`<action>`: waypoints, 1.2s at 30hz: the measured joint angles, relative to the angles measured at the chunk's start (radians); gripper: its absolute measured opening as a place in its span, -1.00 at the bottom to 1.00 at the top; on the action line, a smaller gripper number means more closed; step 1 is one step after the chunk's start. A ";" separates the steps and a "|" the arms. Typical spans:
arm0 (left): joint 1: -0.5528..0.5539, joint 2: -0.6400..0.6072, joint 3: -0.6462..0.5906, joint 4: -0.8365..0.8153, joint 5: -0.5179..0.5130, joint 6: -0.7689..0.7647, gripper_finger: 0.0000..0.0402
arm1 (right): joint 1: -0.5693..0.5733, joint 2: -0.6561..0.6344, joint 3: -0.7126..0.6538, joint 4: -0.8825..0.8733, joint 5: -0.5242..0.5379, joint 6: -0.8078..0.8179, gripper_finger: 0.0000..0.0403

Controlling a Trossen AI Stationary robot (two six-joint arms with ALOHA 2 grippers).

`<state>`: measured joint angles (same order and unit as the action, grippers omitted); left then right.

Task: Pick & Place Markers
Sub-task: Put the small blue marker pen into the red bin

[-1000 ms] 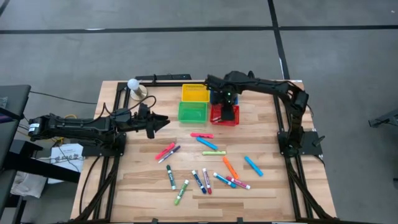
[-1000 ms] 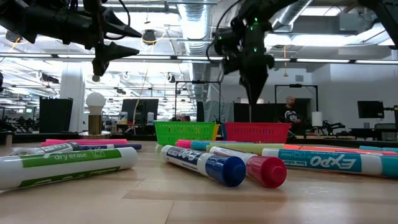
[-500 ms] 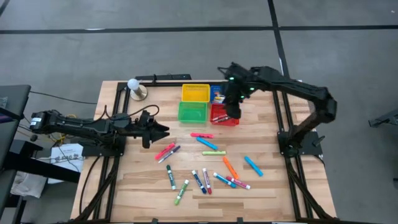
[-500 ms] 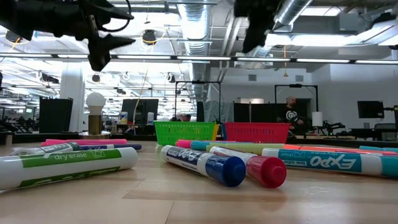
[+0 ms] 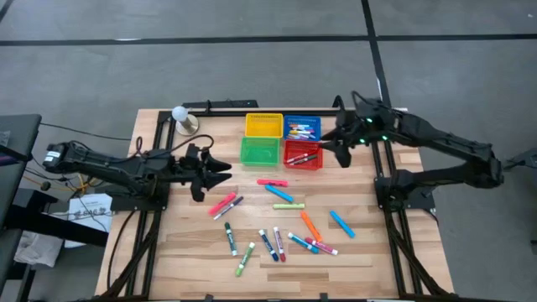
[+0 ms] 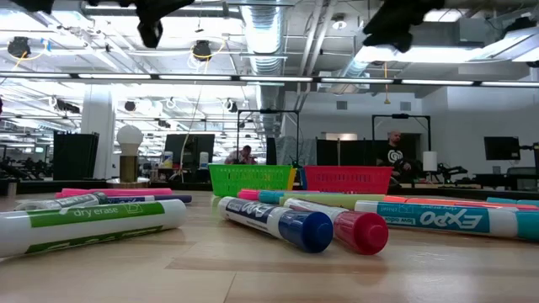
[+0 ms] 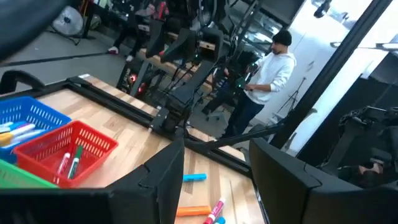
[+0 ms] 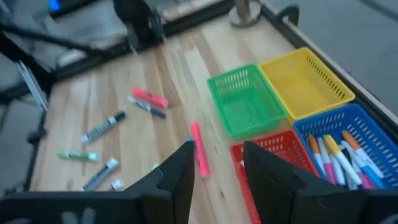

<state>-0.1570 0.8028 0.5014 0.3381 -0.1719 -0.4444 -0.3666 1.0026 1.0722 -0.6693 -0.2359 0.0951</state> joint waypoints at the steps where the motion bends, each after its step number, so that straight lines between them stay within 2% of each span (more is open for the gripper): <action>1: 0.000 0.024 0.016 -0.008 0.000 0.001 -0.10 | 0.000 -0.036 -0.034 0.029 0.000 0.018 -0.36; 8: 0.000 0.219 0.156 -0.085 0.076 -0.005 -0.10 | 0.000 -0.274 -0.242 0.225 0.000 0.129 -0.36; 11: -0.001 0.290 0.243 -0.206 0.123 -0.012 -0.10 | 0.000 -0.370 -0.324 0.307 0.000 0.177 -0.36; 21: -0.070 0.436 0.492 -0.651 0.136 -0.085 -0.10 | 0.000 -0.636 -0.544 0.429 0.000 0.272 -0.36; 29: -0.169 0.488 0.527 -0.820 0.140 -0.283 -0.10 | 0.001 -0.808 -0.660 0.517 0.001 0.286 -0.36; 36: -0.220 0.573 0.527 -0.932 0.131 -0.392 -0.10 | 0.001 -0.898 -0.772 0.553 0.002 0.332 -0.36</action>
<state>-0.3771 1.3761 1.0283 -0.5935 -0.0405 -0.8365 -0.3660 0.1048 0.2997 -0.1165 -0.2344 0.4267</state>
